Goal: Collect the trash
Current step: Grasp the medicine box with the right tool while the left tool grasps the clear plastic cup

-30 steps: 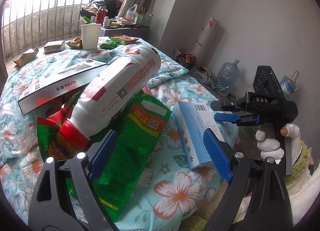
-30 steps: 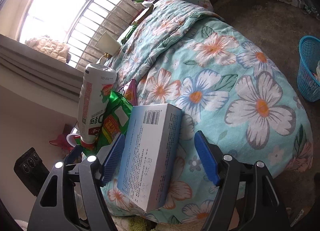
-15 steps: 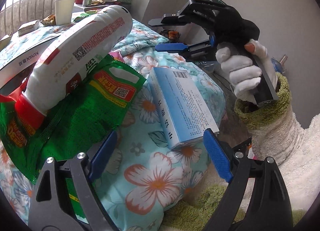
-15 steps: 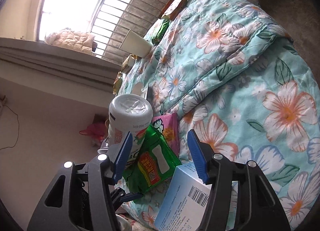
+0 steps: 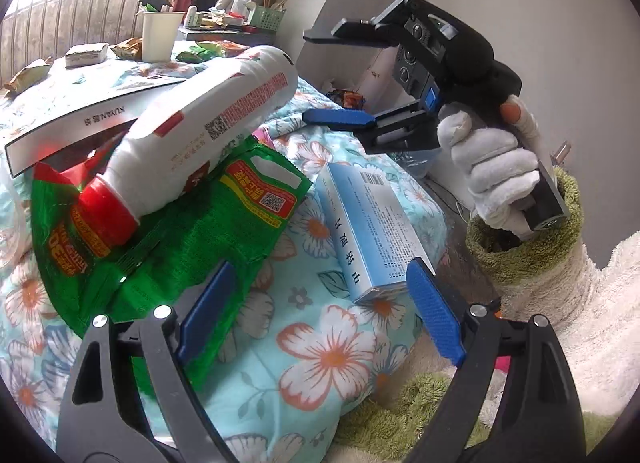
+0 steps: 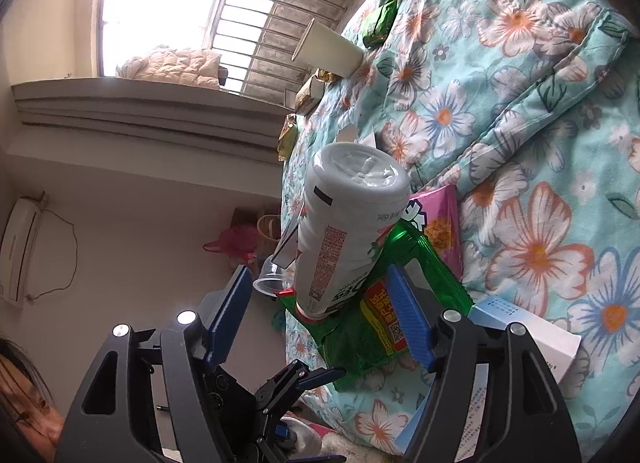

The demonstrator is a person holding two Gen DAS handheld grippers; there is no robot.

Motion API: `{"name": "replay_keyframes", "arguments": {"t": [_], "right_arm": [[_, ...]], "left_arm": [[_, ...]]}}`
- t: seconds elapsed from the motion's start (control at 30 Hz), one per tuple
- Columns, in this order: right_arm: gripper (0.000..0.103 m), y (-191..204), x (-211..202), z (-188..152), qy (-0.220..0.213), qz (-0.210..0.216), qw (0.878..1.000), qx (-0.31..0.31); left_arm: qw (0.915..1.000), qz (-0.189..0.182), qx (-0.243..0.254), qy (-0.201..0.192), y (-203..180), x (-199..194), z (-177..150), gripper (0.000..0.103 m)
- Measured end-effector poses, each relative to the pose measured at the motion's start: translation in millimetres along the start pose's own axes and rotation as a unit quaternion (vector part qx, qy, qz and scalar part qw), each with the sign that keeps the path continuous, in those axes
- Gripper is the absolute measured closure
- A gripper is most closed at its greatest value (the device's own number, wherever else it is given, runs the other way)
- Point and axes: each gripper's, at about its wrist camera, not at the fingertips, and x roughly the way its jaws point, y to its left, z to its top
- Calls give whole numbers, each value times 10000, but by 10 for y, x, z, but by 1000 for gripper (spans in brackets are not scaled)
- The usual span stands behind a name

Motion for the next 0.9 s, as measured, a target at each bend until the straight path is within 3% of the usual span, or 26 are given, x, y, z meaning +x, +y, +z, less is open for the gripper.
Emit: {"name": "replay_keyframes", "arguments": {"t": [0.13,0.23,0.4,0.53,0.6,0.67,0.73,0.9], "right_arm": [[29,59,225,-26,103,-102,9998,166],[29,74,354,-30,92,-272,9993,225],[29,158,417,-76,6,-537,9985,78],[29,223,335,-202,-108,-739,9970,-191],[29,235,233,-291,-171,-832,9958,-340],[29,233,70,-389,-333,-929,9941,-446],[29,202,-148,-480,-547,-1080,9914,-506],[29,-70,-682,-697,-1095,-1672,9797,-127]], "left_arm": [[9981,176,-414,-420,325,-343,44,20],[9937,615,-590,-734,576,-573,97,20],[9736,1576,-872,-1401,949,-993,225,20],[9584,2028,-831,-1827,1073,-1213,291,20],[9518,2432,-675,-1742,1120,-1192,315,20],[9391,3110,-398,-1405,1137,-1063,323,20],[9285,3548,-192,-1076,1216,-948,302,21],[9274,3673,-328,-634,1424,-772,230,40]]}}
